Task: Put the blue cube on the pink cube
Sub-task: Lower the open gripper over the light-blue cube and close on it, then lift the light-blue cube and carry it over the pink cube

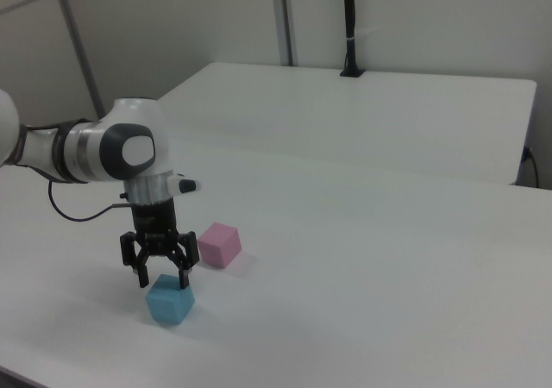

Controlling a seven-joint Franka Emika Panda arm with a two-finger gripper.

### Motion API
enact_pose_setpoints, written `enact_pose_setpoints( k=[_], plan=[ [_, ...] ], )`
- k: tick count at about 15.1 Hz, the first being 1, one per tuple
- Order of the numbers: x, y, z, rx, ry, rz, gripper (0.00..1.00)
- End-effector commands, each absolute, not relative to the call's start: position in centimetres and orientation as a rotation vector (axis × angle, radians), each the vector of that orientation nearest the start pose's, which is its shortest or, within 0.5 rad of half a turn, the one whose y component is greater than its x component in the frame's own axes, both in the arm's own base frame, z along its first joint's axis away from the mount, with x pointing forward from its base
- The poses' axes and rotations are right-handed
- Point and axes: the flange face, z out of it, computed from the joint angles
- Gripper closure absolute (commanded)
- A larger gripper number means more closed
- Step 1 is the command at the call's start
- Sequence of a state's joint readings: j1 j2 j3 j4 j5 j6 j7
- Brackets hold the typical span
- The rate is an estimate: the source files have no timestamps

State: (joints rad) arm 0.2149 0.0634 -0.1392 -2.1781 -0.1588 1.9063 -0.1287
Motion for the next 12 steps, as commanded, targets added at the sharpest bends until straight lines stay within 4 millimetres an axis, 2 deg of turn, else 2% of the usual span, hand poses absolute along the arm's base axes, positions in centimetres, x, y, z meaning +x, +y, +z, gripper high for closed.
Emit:
enact_pose_setpoints(
  k=[1,3,5,7,9,12],
  plan=[
    [49.9,2.8,32.6,-3.225,-0.502,0.566,0.14],
    [49.9,2.8,32.3,-3.226,-0.499,0.574,0.21],
    [50.0,2.8,32.5,-3.232,-0.475,0.567,0.33],
    [50.1,2.7,33.5,-3.236,-0.462,0.560,0.40],
    [50.0,2.0,35.9,-3.230,-0.450,0.577,0.41],
    [51.8,0.1,41.7,-3.204,-0.395,0.558,0.41]
  ],
)
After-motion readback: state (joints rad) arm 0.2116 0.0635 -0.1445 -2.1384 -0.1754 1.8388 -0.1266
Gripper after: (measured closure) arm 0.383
